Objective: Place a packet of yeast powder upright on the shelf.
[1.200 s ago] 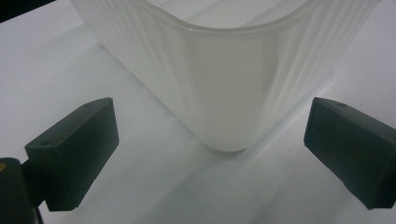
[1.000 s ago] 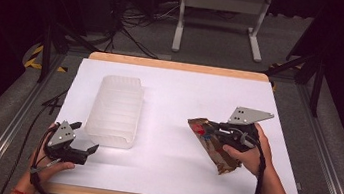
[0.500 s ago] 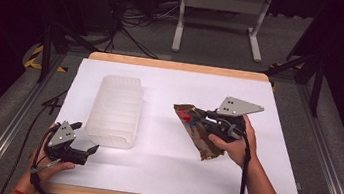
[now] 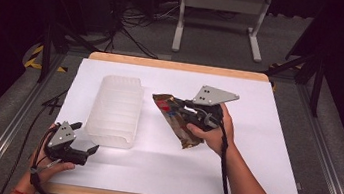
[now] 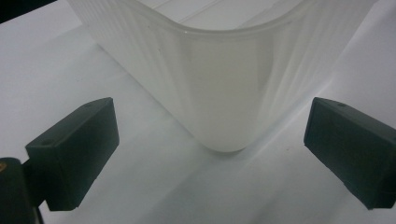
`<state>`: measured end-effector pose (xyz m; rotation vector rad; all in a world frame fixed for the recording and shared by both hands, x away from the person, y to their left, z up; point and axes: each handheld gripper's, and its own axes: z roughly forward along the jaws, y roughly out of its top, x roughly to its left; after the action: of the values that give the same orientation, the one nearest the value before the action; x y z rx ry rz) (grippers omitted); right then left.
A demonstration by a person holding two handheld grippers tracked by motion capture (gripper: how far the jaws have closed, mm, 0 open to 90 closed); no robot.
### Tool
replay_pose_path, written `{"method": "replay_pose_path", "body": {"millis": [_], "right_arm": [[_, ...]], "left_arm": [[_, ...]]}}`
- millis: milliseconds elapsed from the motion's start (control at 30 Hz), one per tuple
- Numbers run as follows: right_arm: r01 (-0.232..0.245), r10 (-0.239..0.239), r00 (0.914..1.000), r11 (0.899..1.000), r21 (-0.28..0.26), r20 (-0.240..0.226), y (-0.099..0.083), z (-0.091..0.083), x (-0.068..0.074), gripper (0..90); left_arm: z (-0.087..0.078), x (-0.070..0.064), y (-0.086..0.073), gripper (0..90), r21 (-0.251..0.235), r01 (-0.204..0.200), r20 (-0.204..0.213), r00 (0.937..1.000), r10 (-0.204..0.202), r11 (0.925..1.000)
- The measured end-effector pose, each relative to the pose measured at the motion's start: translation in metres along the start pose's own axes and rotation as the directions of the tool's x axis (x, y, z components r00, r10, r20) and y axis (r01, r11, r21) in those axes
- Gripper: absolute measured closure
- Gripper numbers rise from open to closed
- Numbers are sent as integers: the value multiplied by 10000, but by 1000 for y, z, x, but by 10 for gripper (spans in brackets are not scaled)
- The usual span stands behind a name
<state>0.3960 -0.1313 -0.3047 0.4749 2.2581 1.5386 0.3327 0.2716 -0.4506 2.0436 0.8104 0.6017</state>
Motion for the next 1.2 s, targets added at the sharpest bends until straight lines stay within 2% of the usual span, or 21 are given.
{"method": "replay_pose_path", "body": {"millis": [33, 100, 167, 433, 733, 833, 967, 1200], "right_arm": [[-12, 11, 9999, 10000, -82, -123, 3, 9, 1, 818], [21, -22, 9999, 9999, -109, -117, 5, 13, 1, 818], [115, -118, 9994, 9999, -82, -327, 12, 27, 1, 818], [265, -283, 9984, 9990, -359, -481, 34, 53, 6, 818], [164, -185, 9986, 9990, -426, -500, 39, 78, 7, 818], [164, -186, 9984, 9990, -417, -531, 42, 91, 8, 818], [237, -266, 9971, 9989, -415, -715, 48, 110, 11, 818], [196, -254, 9958, 9976, -664, -882, 58, 131, 17, 818]], "left_arm": [[0, 0, 0, 40, -16, 9, 39, 10000, -9, 10000], [-1, 0, 0, 41, -40, 0, 73, 10000, 0, 10000], [-2, -1, -1, 40, -73, 24, 104, 9999, -23, 10000], [-5, -1, -5, 40, -75, 77, 43, 10000, -76, 9999], [-11, -5, -8, 39, 0, 73, -73, 9999, -73, 10000], [-13, -5, -10, 40, -67, 201, -97, 9998, -201, 9998], [-15, -5, -12, 40, -37, 203, -108, 9997, -203, 9998], [-19, -5, -14, 40, -94, 237, -126, 9996, -238, 9997]]}}
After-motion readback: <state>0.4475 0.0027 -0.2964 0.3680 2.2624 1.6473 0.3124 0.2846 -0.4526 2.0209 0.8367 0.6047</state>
